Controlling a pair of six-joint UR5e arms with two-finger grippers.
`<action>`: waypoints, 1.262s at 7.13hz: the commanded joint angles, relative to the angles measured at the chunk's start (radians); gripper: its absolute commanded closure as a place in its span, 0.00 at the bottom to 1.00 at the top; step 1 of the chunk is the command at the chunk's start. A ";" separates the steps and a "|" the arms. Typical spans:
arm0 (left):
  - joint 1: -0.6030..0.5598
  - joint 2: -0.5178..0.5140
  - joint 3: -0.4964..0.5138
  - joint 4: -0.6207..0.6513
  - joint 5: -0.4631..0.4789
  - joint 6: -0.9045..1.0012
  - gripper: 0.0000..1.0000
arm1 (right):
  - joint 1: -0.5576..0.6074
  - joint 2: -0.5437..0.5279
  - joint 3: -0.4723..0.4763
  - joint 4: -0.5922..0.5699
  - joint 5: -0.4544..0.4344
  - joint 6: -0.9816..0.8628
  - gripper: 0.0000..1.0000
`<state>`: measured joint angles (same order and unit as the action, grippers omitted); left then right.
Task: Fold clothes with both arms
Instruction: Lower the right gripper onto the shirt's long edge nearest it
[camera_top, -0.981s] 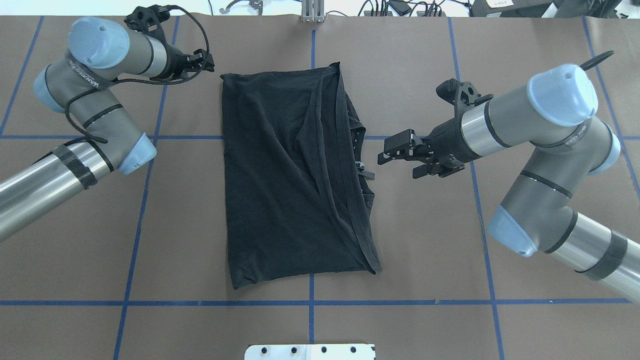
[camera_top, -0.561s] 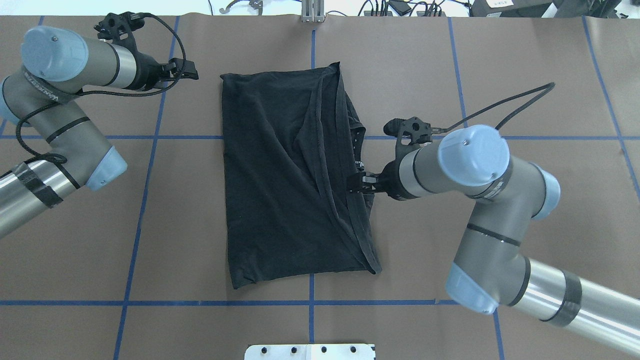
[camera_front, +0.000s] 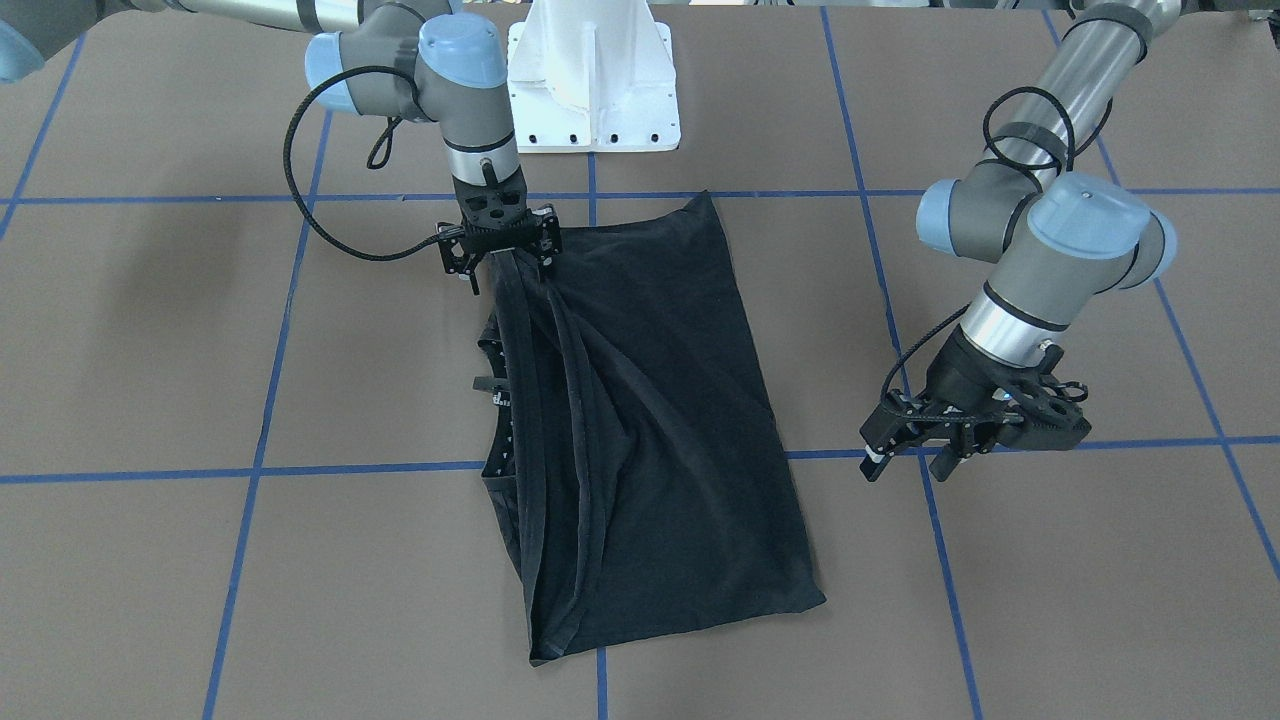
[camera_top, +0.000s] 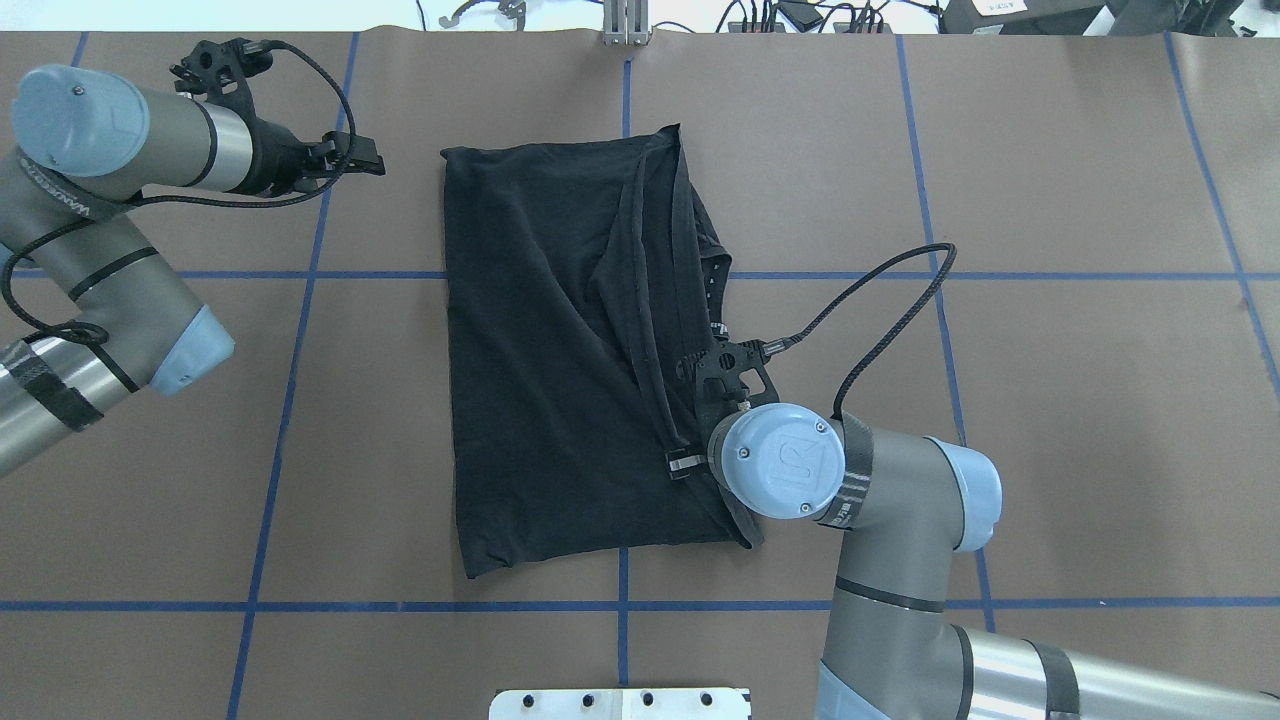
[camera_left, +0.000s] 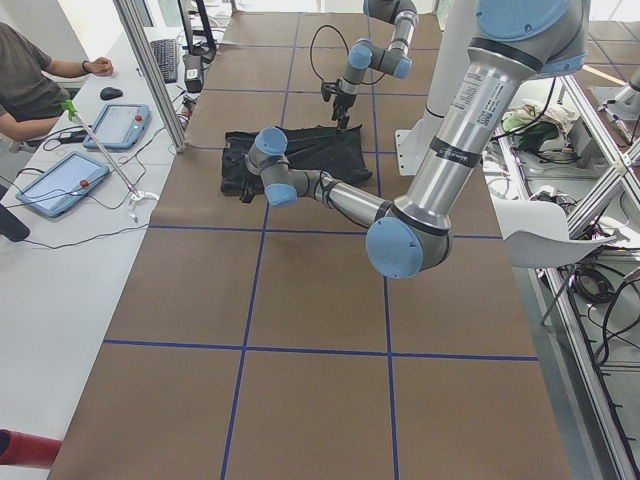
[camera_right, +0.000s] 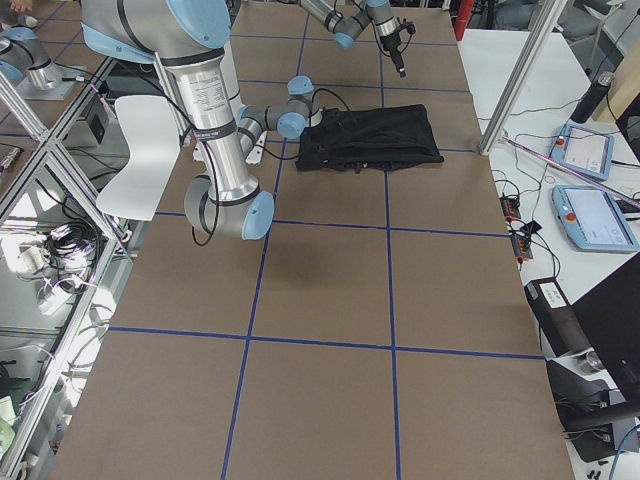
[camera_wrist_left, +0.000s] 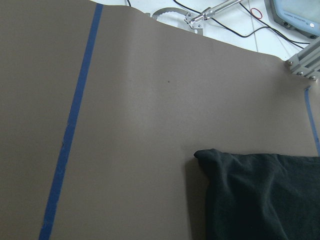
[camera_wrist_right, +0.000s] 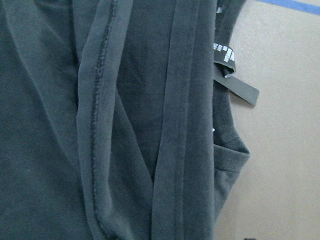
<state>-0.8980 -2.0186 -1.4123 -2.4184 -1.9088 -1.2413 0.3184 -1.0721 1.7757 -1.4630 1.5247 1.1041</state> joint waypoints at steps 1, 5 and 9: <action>0.001 0.004 -0.001 -0.002 -0.001 -0.001 0.00 | 0.014 0.006 -0.001 -0.039 -0.008 -0.062 0.22; 0.004 0.005 0.004 -0.004 -0.013 0.000 0.00 | 0.033 0.006 0.021 -0.074 -0.003 -0.110 0.20; 0.007 0.005 0.006 -0.004 -0.013 -0.001 0.00 | 0.013 0.018 -0.006 -0.071 0.000 -0.110 0.19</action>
<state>-0.8920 -2.0141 -1.4068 -2.4221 -1.9220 -1.2424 0.3351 -1.0601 1.7735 -1.5356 1.5234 0.9941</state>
